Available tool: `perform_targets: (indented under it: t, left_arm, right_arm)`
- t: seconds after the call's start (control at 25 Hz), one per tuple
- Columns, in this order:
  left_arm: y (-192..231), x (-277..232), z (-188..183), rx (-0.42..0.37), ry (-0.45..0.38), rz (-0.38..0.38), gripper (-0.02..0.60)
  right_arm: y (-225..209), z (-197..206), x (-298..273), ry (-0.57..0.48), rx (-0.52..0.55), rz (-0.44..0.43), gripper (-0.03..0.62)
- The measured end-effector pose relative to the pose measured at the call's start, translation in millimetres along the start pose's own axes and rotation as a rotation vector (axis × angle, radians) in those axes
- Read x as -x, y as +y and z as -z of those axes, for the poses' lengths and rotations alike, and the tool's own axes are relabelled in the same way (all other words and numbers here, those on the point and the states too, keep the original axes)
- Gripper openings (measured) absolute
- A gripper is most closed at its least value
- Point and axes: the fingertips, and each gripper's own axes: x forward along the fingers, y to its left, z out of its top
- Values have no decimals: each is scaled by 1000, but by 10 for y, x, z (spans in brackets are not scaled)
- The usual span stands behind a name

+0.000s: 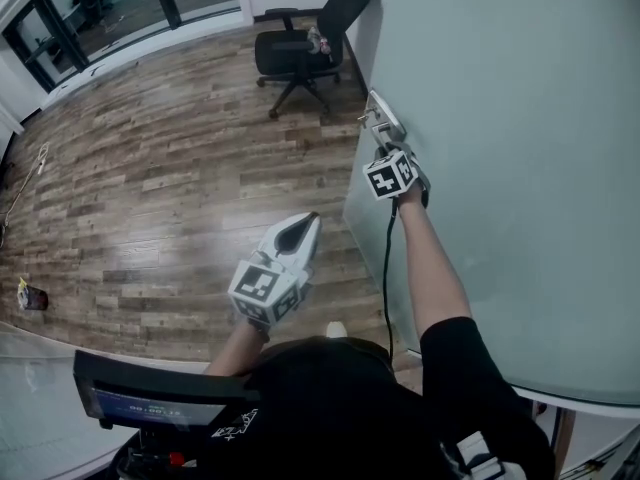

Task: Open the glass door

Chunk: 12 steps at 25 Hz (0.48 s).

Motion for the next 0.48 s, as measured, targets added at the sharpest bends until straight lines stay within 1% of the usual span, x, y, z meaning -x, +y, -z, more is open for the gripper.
perform_targets:
  t: [0.2,0.32,0.48]
  left_arm:
    - [-23,94,-55,2,2,-12,2]
    - [32,139,-27,6,3,-27,2]
    - [65,110,15,-13,-4,-25,2]
  right_arm:
    - [-152,18,40,8,-6,43,75]
    - [-189,30,-5,14,-23,46,74]
    - [-249,46,-91,11,-29,56,75]
